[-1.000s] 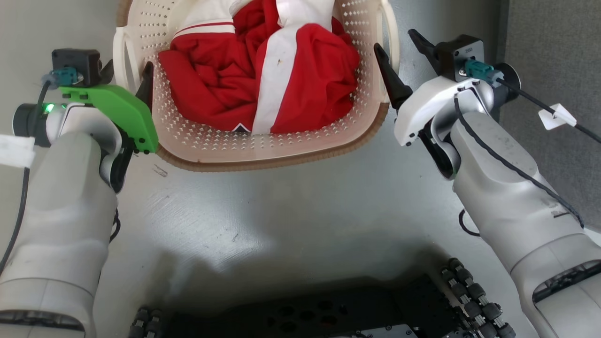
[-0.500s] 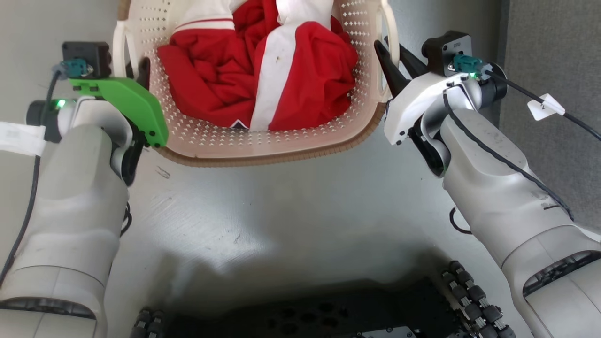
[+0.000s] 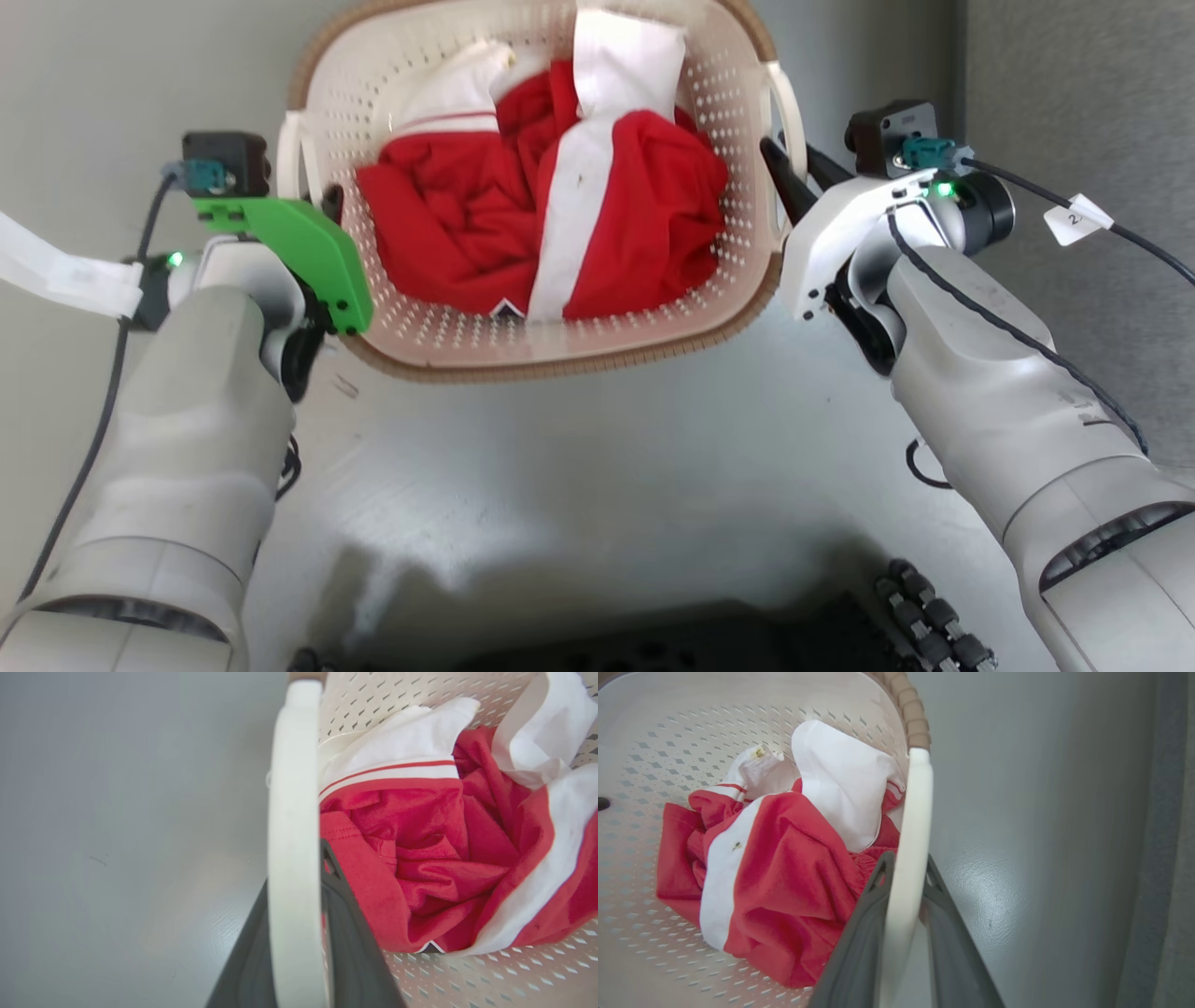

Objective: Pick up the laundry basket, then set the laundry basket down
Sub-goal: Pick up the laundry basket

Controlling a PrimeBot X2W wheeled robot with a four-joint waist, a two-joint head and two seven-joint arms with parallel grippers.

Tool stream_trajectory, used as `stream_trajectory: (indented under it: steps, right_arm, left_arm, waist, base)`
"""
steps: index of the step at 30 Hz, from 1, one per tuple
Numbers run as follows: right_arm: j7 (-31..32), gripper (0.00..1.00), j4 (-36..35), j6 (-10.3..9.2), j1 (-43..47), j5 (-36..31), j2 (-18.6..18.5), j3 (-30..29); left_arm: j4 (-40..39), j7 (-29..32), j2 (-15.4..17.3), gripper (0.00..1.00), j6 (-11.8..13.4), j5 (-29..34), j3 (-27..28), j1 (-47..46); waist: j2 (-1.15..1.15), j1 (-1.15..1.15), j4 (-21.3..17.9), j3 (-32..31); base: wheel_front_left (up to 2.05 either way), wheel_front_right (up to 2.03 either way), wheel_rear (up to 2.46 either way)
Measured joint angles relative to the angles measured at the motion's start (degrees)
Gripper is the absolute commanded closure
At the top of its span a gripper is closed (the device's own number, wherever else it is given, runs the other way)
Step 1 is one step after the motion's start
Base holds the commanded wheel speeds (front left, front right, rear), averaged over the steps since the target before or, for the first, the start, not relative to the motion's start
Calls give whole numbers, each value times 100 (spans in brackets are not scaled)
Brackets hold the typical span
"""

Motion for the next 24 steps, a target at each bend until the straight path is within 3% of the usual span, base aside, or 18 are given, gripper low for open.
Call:
stream_trajectory:
  steps: [24]
  right_arm:
    - [979,100,594,213,468,710,71,193]
  left_arm:
    - [368,1048,-177,100,0,-720,-207,559]
  waist:
    - [0,0,-6,-1870]
  base:
    - [0,0,0]
